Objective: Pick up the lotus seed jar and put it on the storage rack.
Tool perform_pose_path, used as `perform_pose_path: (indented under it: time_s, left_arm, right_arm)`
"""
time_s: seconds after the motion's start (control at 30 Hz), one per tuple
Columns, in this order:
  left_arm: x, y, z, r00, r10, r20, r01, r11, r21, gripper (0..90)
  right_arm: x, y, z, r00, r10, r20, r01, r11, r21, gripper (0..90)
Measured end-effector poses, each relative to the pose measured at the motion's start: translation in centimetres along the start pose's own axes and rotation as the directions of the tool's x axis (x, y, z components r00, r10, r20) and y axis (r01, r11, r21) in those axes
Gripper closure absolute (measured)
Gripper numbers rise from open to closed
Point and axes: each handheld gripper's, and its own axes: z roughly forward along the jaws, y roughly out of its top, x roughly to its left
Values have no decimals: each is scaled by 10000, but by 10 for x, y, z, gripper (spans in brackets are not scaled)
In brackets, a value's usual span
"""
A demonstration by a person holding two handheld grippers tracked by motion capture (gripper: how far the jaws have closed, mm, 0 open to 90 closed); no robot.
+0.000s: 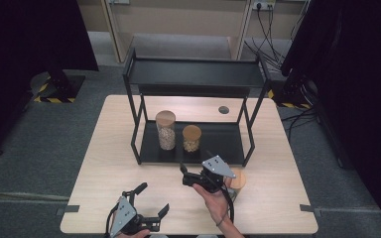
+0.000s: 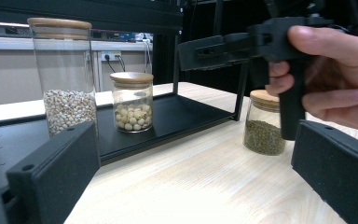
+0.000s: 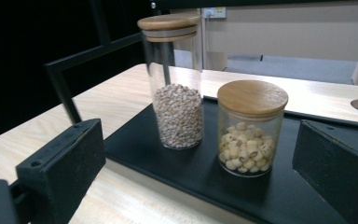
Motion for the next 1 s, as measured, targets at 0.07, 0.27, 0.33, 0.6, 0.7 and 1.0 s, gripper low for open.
perform_pose_path:
  time_s: [0.07,0.27,0.33,0.6,0.7,1.0]
  left_arm:
    - [0,0,0,10000,21,-9,-21,10000,3,5]
    - [0,0,0,10000,-1,-81,1,10000,-20,5]
    - [1,0,0,9999,-5,-114,5,10000,-20,5]
    - [1,-1,1,9998,-43,-176,43,10000,8,6]
    - [2,-1,1,9998,-81,-199,82,10000,25,6]
    - [3,-1,2,9997,-140,-221,141,9999,65,5]
  right_arm:
    - [1,-3,-4,10000,-97,-22,97,9999,-51,27]
    - [-1,-9,-18,9998,-37,-199,35,9999,-104,28]
    - [-2,-12,-22,9996,39,-269,-42,9999,-116,28]
    - [-1,-26,-37,9988,-131,-467,127,9999,-103,28]
    - [-2,-31,-40,9986,-43,-532,36,9999,-128,28]
    - [-2,-40,-46,9975,-35,-706,34,10000,-5,28]
